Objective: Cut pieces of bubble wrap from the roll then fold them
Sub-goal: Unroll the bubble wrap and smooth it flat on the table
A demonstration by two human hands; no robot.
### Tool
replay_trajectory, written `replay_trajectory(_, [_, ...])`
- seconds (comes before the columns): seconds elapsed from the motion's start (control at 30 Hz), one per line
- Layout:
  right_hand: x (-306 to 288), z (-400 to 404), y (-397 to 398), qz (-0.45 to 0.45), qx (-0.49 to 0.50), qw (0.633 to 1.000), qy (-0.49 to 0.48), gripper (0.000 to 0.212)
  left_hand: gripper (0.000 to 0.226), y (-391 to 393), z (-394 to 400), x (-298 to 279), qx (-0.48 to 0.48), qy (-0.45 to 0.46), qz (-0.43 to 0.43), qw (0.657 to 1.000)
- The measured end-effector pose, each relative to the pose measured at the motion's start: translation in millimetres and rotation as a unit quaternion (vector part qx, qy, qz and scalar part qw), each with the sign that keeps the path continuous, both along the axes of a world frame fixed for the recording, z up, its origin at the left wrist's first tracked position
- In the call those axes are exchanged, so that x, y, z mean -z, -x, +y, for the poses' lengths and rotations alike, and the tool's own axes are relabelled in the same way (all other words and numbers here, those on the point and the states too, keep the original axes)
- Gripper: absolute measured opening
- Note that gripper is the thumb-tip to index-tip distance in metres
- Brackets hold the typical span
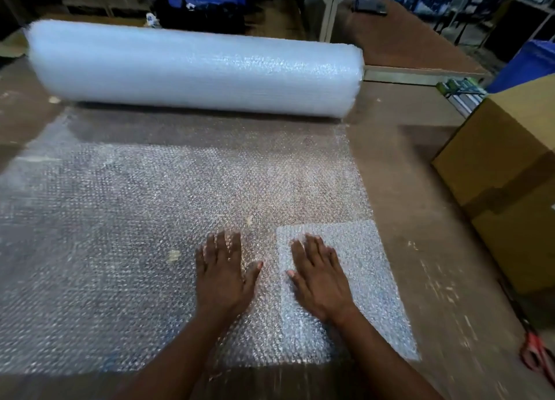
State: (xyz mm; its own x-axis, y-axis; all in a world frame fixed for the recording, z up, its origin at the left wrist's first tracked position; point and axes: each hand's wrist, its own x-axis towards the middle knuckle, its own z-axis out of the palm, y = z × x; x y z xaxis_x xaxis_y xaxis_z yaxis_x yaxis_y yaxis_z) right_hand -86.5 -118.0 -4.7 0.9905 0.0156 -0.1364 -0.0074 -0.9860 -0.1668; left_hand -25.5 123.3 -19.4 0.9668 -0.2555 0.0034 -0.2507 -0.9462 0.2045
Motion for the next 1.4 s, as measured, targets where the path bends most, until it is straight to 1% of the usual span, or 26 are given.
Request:
replay_trajectory(0.13, [-4, -13, -5, -0.010, 0.045, 0.999, 0.002, 0.073, 0.096, 14, 32, 5, -0.033, -0.012, 0.019, 0.999])
replay_trajectory(0.2, [2, -19, 0, 0.005, 0.064, 0.998, -0.008, 0.072, 0.098, 21, 43, 9, -0.036, -0.019, 0.044, 0.998])
replay_trajectory(0.33, [9, -23, 12, 0.000, 0.076, 0.997, 0.003, 0.070, 0.102, 24, 46, 9, -0.035, -0.018, 0.051, 0.998])
replay_trajectory(0.47, [7, -22, 11, 0.004, 0.080, 0.997, -0.008, 0.071, 0.099, 29, 48, 4, -0.046, 0.004, 0.038, 0.998])
replay_trajectory(0.6, [1, -30, 16, -0.008, 0.101, 0.994, -0.031, 0.078, 0.096, 43, 63, 0, -0.063, -0.002, 0.025, 0.998])
replay_trajectory(0.7, [-2, -43, 21, -0.027, 0.111, 0.993, -0.003, 0.081, 0.098, 52, 80, 6, -0.084, -0.010, 0.029, 0.996])
replay_trajectory(0.83, [10, -59, 43, -0.014, 0.119, 0.993, -0.003, 0.080, 0.096, 61, 91, 18, -0.086, -0.019, 0.029, 0.996])
replay_trajectory(1.0, [16, -64, 51, -0.013, 0.108, 0.994, -0.012, 0.078, 0.100, 63, 87, 12, -0.101, -0.032, 0.033, 0.994])
replay_trajectory(1.07, [13, -67, 52, -0.010, 0.102, 0.994, -0.025, 0.080, 0.098, 68, 76, 4, -0.112, -0.024, 0.022, 0.993])
replay_trajectory(1.17, [5, -73, 60, -0.028, 0.092, 0.995, -0.032, 0.081, 0.095, 78, 53, -3, -0.111, -0.020, 0.003, 0.994])
replay_trajectory(1.27, [-1, -79, 75, -0.036, 0.052, 0.998, -0.022, 0.082, 0.097, 89, 33, 3, -0.099, -0.025, 0.014, 0.995])
replay_trajectory(1.4, [12, -85, 102, -0.026, 0.011, 0.999, -0.022, 0.082, 0.098, 99, 25, 10, -0.103, -0.029, 0.010, 0.994])
